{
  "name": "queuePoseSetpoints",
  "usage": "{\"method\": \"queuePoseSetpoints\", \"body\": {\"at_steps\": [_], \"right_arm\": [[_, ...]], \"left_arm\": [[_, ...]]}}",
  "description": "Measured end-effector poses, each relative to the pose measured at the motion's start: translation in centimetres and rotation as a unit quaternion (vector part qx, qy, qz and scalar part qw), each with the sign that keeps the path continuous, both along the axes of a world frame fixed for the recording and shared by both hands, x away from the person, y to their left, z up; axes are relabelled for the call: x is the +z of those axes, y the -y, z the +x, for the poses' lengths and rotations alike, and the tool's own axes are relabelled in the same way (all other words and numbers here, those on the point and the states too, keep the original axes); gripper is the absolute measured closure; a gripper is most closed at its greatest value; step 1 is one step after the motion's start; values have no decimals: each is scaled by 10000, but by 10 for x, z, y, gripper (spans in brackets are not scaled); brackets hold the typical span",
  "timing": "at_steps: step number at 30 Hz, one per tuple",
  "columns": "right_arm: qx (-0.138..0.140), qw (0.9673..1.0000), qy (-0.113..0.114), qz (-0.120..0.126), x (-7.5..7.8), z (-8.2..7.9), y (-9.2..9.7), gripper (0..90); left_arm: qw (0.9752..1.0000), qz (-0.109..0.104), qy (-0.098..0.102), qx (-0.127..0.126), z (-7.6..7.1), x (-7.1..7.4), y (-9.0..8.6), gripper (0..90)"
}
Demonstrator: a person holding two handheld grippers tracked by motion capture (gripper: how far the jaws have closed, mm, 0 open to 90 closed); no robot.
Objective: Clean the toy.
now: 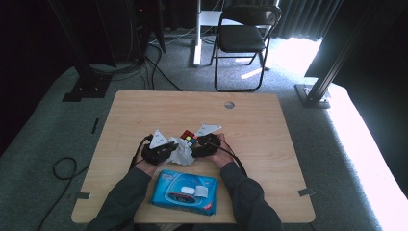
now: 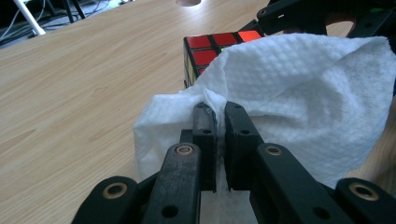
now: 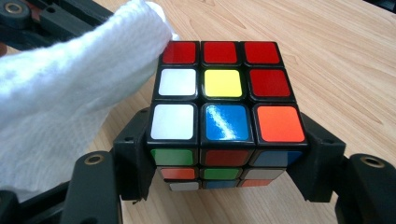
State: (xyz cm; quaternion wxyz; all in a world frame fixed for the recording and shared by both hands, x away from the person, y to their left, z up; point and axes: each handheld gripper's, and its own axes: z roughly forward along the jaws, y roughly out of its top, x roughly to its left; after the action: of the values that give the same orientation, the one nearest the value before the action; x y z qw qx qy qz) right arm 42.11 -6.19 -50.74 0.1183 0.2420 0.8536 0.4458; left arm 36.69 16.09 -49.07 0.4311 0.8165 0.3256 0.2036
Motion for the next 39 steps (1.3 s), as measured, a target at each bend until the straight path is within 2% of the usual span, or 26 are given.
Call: {"method": "queuePoseSetpoints", "body": {"at_steps": [8,11,16,27,32,39], "right_arm": [[-73,10000,6,17,1,0,0,339],[-136,9999,15,58,2,1,1,339],[-132,9999,8,109,4,2,1,339],[-147,9997,16,204,7,2,0,340],[-153,9996,41,222,8,2,2,339],[-159,9996,24,223,7,2,2,340]], "left_arm": [[10000,-12,-28,-53,0,-1,2,847],[9998,134,-39,-104,0,-4,4,847],[9998,132,-128,-117,2,-9,7,846],[9987,346,-274,-248,6,-16,16,845],[9975,541,-306,-348,5,-19,22,844],[9978,508,-241,-340,3,-16,22,845]]}}
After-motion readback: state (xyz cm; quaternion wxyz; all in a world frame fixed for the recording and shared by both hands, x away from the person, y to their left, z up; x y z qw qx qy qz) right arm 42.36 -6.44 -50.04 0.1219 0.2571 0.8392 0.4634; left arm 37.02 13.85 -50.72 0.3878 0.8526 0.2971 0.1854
